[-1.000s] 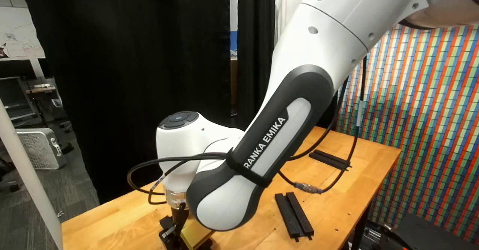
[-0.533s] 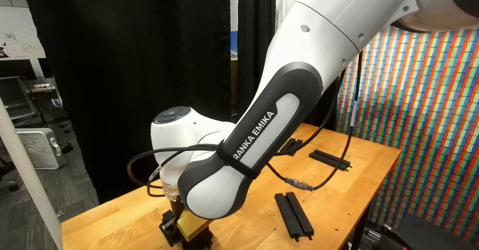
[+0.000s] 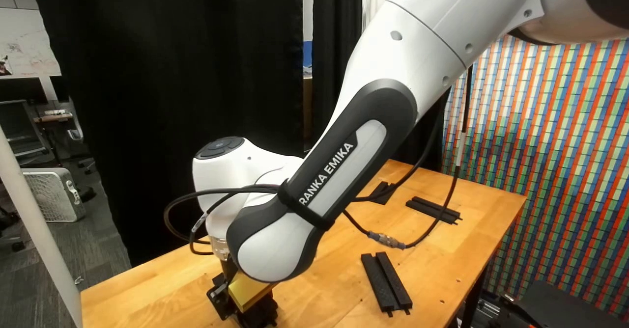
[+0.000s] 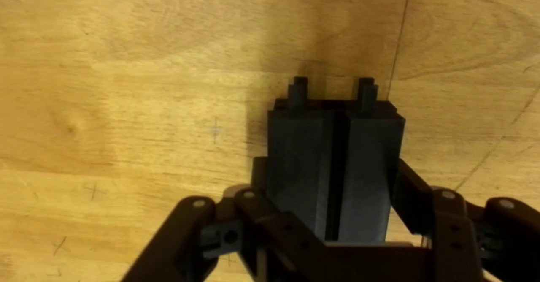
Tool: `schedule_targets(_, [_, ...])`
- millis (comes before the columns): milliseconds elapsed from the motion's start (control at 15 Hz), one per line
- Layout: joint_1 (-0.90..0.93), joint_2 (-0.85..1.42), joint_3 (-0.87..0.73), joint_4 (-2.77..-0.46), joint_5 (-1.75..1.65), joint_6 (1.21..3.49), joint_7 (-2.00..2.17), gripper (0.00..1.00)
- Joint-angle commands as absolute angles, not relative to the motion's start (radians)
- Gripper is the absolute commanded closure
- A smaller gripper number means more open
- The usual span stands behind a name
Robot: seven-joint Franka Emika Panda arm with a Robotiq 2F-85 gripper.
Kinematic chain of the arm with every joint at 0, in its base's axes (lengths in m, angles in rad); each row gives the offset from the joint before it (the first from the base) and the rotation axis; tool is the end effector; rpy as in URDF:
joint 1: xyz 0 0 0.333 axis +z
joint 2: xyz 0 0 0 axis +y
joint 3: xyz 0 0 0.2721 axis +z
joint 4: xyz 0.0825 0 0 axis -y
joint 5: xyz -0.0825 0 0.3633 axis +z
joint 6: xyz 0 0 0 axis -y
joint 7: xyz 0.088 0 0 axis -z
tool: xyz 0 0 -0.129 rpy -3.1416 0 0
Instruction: Arrange the black objects together
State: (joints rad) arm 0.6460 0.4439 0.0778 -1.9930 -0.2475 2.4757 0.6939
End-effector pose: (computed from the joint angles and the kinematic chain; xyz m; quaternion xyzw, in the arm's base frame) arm 0.4383 0.3843 0.1954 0.9922 0.1063 0.0562 0.0330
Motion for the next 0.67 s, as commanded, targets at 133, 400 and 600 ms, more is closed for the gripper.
schedule_targets(133, [0.626, 0.454, 0.091, -1.963, -0.247, 2.454, 0.691, 0.55])
schedule_targets(400, [0.616, 0.458, 0.097, -1.959, -0.236, 2.449, 0.684, 0.07])
schedule_targets(600, [0.609, 0.462, 0.103, -1.956, -0.233, 2.452, 0.677, 0.0])
